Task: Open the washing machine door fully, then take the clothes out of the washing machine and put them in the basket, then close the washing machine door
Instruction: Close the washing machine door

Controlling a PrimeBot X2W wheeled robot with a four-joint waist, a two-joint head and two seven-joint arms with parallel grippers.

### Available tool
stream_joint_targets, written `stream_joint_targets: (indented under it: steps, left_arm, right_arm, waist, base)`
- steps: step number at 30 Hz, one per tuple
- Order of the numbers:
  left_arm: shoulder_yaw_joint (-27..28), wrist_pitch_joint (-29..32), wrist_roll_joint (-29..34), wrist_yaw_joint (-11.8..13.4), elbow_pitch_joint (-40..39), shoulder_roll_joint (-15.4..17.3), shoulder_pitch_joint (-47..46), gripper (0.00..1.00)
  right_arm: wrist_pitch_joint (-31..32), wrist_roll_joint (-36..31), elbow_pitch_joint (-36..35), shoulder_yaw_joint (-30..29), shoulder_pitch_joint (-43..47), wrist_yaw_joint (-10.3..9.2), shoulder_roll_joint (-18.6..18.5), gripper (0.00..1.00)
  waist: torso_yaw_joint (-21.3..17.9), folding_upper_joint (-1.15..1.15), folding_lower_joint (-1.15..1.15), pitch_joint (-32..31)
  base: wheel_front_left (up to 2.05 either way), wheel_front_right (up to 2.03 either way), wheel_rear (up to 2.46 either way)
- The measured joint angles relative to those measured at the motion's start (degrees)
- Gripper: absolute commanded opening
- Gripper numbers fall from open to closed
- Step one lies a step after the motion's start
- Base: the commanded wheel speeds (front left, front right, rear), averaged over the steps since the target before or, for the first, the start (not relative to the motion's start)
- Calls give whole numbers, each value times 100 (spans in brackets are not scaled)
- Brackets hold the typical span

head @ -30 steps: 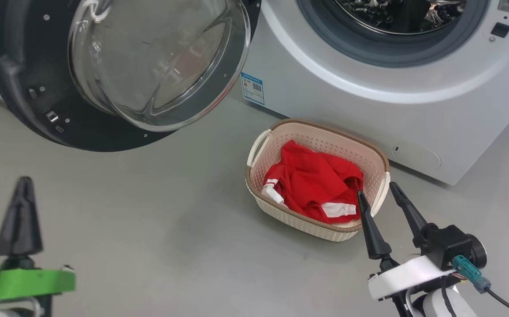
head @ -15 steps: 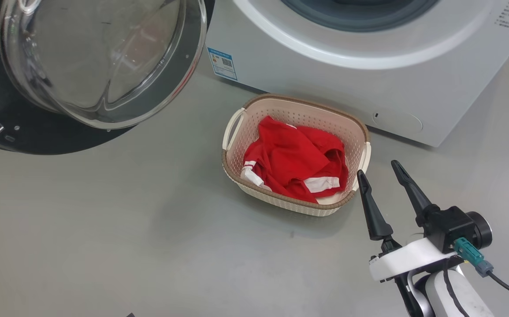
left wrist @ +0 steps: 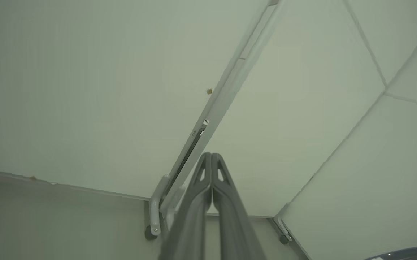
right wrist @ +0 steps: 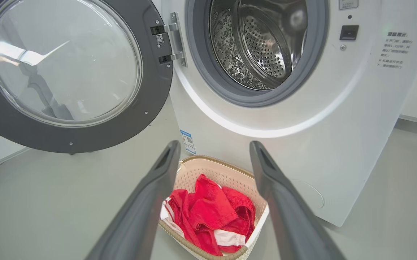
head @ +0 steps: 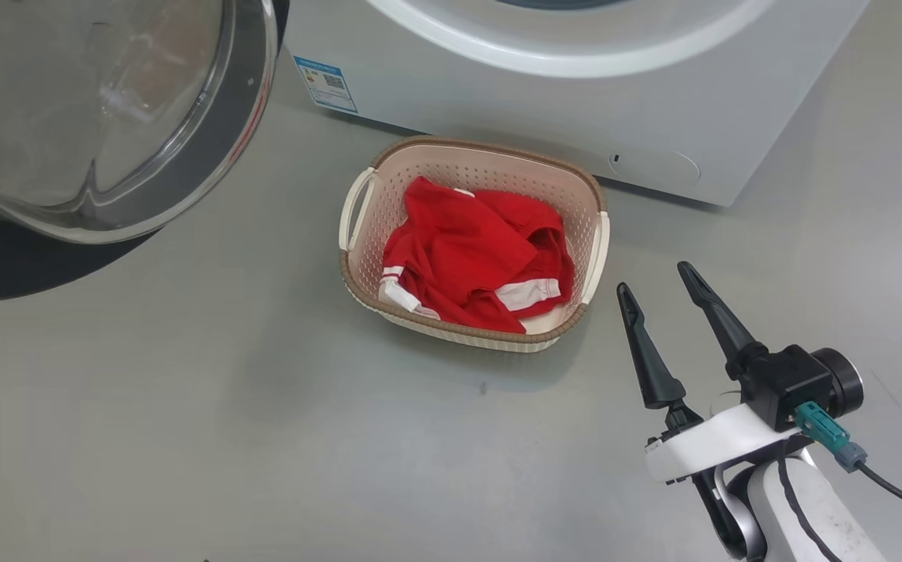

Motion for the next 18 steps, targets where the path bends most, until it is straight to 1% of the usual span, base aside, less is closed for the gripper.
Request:
stream_joint_targets:
  steps: [4, 8, 15, 18]
  left_arm:
    - [371, 582, -780, 337, 635, -14, -499, 0]
    - [610, 1032, -1255, 430, 1057, 1, -968, 0]
    - [658, 1469, -1272, 502, 1684, 153, -1345, 0]
    - [786, 1604, -1424, 503, 1898, 181, -1628, 0]
  right_arm:
    - [0, 0, 4, 65, -9, 0, -5, 100]
    - [0, 1, 18, 131, -13, 0, -1, 100]
    - [0, 0, 48, 231, -27, 0, 1, 100]
    - [-1, 0, 54, 263, -35, 0, 2, 100]
  waist:
    - [-150, 0, 0, 54]
    - [-281, 0, 0, 89]
    - [-457, 0, 0, 91]
    - [-524, 0, 0, 76]
  base:
    - [0, 0, 0]
    - [0, 0, 0]
    - [0, 0, 0]
    - [0, 0, 0]
